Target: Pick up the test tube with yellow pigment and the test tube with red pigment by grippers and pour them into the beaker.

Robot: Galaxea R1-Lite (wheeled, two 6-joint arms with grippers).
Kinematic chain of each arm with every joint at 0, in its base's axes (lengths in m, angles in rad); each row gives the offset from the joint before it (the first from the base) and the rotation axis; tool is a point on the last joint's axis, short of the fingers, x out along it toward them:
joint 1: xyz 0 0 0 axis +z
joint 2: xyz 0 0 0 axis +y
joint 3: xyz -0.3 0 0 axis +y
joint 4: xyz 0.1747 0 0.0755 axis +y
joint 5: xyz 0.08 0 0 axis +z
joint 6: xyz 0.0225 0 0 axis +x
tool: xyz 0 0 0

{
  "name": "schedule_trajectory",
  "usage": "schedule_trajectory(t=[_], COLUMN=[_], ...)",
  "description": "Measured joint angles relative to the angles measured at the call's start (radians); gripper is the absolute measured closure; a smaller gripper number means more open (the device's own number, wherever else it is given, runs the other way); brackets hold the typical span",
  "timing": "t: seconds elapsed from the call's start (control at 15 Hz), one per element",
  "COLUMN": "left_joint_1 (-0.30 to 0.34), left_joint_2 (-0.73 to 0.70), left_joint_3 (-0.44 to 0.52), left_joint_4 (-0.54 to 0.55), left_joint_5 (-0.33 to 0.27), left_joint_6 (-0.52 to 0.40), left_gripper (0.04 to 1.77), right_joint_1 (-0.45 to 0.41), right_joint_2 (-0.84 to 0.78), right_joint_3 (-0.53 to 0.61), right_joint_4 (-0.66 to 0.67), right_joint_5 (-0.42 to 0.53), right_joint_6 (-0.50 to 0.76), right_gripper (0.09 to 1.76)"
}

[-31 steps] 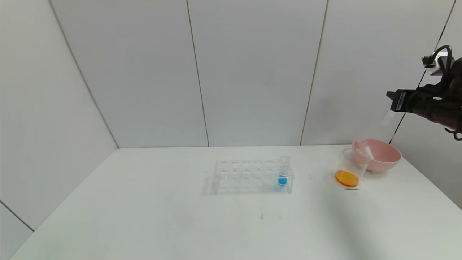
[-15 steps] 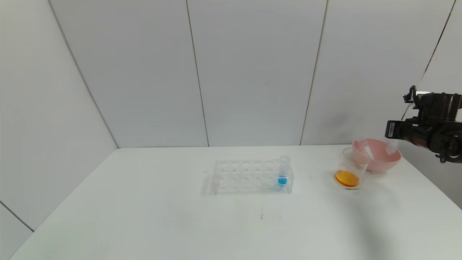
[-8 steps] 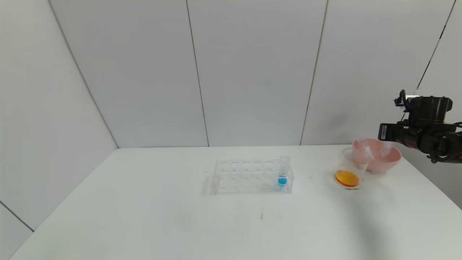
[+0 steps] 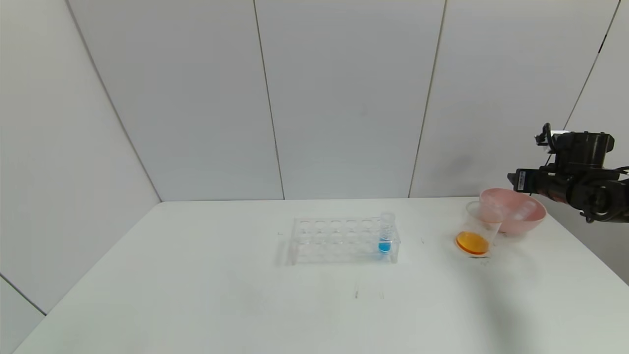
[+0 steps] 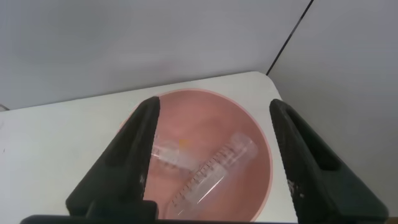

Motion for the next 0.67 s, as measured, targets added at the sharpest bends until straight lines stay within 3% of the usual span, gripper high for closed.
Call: schedule_trajectory(t=[0.4, 0.67], left_joint_1=[0.0, 0.0], left_joint_2=[0.0, 0.0], left_joint_3=[0.0, 0.0], left_joint_4=[0.0, 0.0], left_joint_5=[0.0, 0.0], left_joint_6=[0.0, 0.0], left_gripper=[0.09, 0.09], right_joint_1=[0.032, 0.152], right_joint_2=[-0.024, -0.112], right_joint_3=[0.001, 0.006], right_joint_4=[0.051, 0.174], right_joint_5=[0.002, 0.003], right_joint_6=[0.0, 0.041], right_gripper=[0.34, 0.26])
